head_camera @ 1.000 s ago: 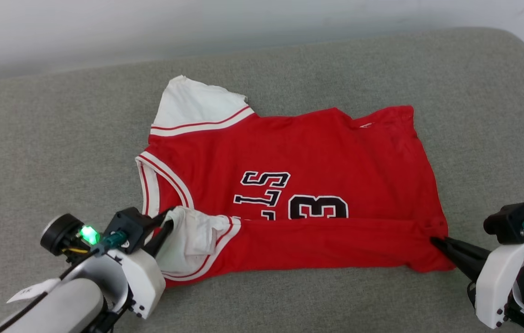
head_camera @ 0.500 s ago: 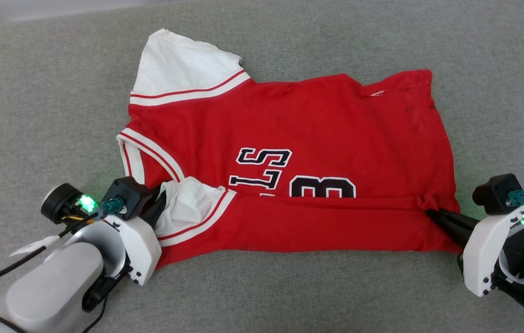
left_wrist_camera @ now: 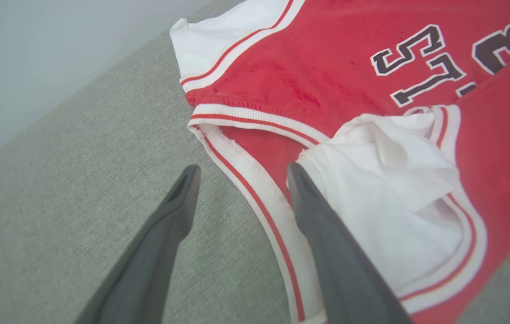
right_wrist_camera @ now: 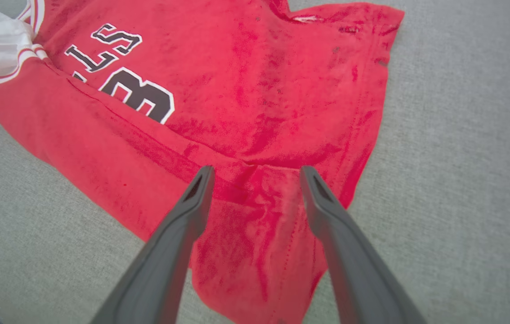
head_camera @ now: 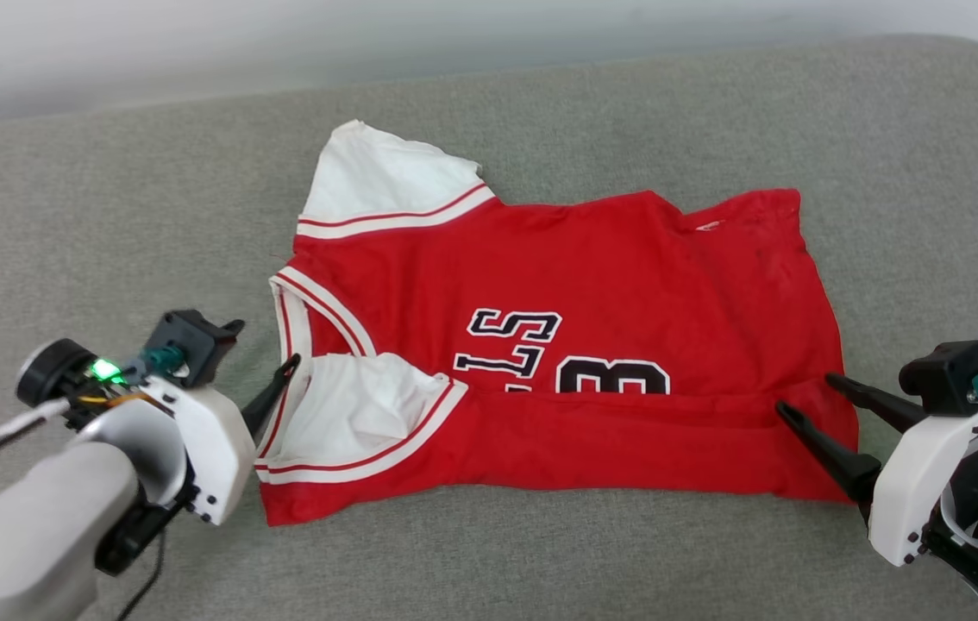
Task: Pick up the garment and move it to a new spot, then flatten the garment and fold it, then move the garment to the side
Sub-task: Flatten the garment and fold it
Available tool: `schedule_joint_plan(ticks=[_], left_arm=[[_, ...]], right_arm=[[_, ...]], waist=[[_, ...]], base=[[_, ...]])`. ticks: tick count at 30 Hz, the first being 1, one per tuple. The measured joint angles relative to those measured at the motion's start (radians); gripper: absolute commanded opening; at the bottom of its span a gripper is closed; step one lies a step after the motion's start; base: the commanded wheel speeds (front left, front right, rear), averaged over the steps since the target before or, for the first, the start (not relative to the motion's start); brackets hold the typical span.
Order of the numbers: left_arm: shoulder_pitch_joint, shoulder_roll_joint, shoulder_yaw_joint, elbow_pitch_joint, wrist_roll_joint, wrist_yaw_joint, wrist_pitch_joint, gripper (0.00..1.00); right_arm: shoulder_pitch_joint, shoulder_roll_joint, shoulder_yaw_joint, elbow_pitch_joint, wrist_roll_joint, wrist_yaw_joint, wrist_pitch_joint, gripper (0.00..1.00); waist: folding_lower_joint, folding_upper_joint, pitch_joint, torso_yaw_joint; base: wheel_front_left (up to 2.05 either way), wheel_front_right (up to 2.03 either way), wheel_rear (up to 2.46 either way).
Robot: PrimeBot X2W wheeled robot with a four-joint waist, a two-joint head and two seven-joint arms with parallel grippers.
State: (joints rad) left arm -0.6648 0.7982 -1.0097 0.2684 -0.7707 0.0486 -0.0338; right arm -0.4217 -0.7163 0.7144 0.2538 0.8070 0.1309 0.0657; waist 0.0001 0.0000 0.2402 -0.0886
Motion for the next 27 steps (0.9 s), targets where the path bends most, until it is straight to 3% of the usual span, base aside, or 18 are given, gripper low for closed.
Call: schedule_joint_plan(ticks=[7,15,21,27], left_arm=[[-0.055,0.106,0.006,-0.167,-0.119,-0.013,0.303,1.00],[-0.093,0.138,-0.037,-0.253,-0.291,-0.037,0.661,1.00],[-0.094,0.109,-0.075,-0.204,-0.318,-0.033,0.748,1.00],[-0.094,0.062,-0.094,-0.093,-0.310,-0.042,0.747,1.00]], right_arm=[[0.029,0.016,-0.056,-0.034,-0.040,0.000,0.015,1.00],[0.033,0.043,-0.092,-0.064,-0.068,0.000,0.045,1.00],[0.026,0.058,-0.095,-0.076,-0.077,0.000,0.064,1.00],[0.003,0.066,-0.085,-0.075,-0.078,0.000,0.075,1.00]], waist=[[0.0000,0.0000,-0.026,0.023],[0.0000,0.0000,-0.016,0.022],[0.0000,0.0000,0.007,0.002],[-0.0001,0.0000,0.038,-0.020]], base=[[0.00,0.00,0.00],[0.00,0.00,0.00],[0.00,0.00,0.00],[0.00,0.00,0.00]])
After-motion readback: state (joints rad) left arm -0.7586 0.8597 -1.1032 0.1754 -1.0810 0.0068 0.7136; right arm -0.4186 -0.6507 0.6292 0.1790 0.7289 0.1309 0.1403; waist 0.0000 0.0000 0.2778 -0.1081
